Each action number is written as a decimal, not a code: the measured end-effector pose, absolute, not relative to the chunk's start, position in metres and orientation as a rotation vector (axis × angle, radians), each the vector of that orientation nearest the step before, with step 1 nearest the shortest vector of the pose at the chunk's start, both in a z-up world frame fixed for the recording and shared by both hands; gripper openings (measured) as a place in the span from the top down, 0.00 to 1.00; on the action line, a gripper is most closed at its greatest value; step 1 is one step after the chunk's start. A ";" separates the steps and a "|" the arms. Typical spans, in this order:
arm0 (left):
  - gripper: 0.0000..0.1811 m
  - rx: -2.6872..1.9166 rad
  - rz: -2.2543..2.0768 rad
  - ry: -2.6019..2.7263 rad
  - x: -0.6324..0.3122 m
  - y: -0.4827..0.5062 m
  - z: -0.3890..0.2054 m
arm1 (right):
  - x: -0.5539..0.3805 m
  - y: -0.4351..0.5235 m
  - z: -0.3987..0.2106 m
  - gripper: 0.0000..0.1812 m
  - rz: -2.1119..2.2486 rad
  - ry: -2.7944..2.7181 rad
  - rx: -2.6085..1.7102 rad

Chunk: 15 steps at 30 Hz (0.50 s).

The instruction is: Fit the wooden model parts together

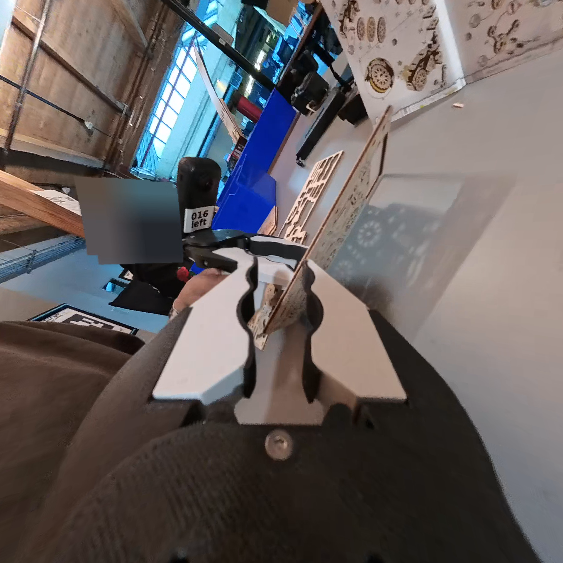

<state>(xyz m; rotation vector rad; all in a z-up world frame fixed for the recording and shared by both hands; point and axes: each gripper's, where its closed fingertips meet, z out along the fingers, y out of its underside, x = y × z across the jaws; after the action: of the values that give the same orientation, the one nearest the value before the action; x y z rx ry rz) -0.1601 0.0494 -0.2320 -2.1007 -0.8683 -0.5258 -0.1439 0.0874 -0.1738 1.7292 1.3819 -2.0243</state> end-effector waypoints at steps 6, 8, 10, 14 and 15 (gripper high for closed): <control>0.76 -2.075 -0.533 -0.864 -0.162 0.050 -0.231 | -0.146 0.086 -0.162 0.75 -2.068 1.247 1.670; 0.76 -2.060 -0.537 -0.866 -0.163 0.051 -0.231 | -0.148 0.087 -0.159 0.78 -2.090 1.158 1.651; 0.76 -2.049 -0.557 -0.868 -0.163 0.051 -0.230 | -0.149 0.088 -0.162 0.80 -2.078 1.138 1.649; 0.77 -2.017 -0.624 -0.861 -0.160 0.052 -0.228 | -0.144 0.086 -0.164 0.89 -1.987 1.049 1.601; 0.77 -2.009 -0.639 -0.859 -0.160 0.052 -0.227 | -0.143 0.086 -0.164 0.91 -1.973 1.036 1.589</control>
<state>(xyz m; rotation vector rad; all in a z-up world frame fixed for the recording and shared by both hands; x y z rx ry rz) -0.1596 0.0519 -0.2272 -2.0092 -0.8588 -0.6395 -0.1430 0.0858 -0.1639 1.5893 1.0358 -1.9729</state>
